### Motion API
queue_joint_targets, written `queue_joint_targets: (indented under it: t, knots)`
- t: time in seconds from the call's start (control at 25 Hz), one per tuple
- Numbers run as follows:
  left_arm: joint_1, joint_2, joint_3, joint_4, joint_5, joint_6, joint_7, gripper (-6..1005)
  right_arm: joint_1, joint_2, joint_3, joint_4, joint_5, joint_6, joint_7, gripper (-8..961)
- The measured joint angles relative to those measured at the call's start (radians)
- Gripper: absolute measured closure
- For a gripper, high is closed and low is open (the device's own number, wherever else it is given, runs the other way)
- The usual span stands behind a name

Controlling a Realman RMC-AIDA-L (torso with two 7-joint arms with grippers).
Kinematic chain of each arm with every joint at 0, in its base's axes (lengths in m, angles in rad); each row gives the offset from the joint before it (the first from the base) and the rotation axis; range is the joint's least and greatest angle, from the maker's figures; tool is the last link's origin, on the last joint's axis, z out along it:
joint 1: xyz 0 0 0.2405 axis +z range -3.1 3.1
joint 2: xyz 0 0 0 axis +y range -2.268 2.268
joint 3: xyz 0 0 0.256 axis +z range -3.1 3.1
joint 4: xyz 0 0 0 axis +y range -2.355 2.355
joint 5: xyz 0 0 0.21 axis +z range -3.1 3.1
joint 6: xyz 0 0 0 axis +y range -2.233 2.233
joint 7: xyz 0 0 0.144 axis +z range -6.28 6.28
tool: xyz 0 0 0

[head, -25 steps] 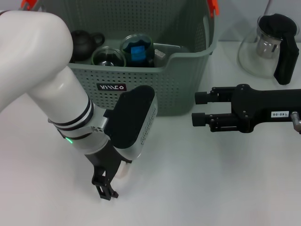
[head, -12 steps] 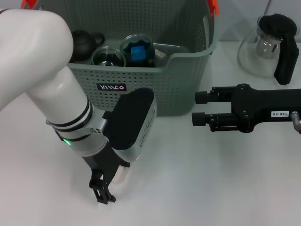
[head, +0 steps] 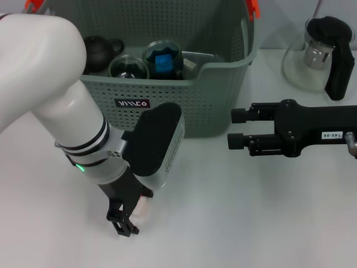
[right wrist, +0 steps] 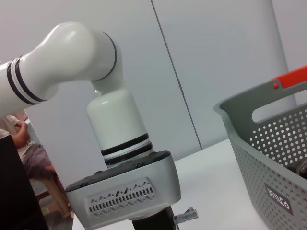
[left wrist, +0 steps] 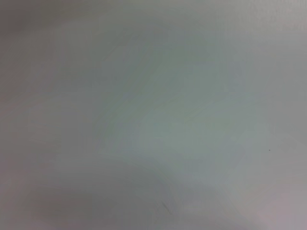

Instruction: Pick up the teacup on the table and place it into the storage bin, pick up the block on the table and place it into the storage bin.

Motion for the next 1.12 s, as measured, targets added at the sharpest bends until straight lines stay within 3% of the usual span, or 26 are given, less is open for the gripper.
queue_joint_targets:
  t: [0.88, 1.12]
  knots:
    - [-0.014, 0.001, -0.007, -0.031, 0.02, -0.018, -0.013, 315, 0.0, 0.0, 0.0, 0.0, 0.0, 0.0, 0.0, 221]
    - [-0.016, 0.001, -0.012, -0.022, 0.018, 0.003, -0.015, 492, 0.0, 0.0, 0.0, 0.0, 0.0, 0.0, 0.0, 220]
